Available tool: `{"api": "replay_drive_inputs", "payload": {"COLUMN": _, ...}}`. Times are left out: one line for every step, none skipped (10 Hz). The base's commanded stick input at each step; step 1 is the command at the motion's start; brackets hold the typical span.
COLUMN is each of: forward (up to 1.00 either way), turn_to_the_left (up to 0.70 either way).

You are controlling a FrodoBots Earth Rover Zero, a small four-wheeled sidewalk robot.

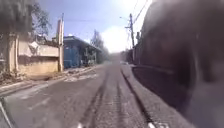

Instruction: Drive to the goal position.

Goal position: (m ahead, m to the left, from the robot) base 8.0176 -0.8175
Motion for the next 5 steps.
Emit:
{"api": "replay_drive_inputs", "payload": {"forward": 0.85, "turn_to_the_left": 0.00}}
{"api": "replay_drive_inputs", "payload": {"forward": 0.85, "turn_to_the_left": 0.00}}
{"api": "replay_drive_inputs", "payload": {"forward": 0.85, "turn_to_the_left": 0.00}}
{"api": "replay_drive_inputs", "payload": {"forward": 0.85, "turn_to_the_left": 0.00}}
{"api": "replay_drive_inputs", "payload": {"forward": 0.85, "turn_to_the_left": 0.00}}
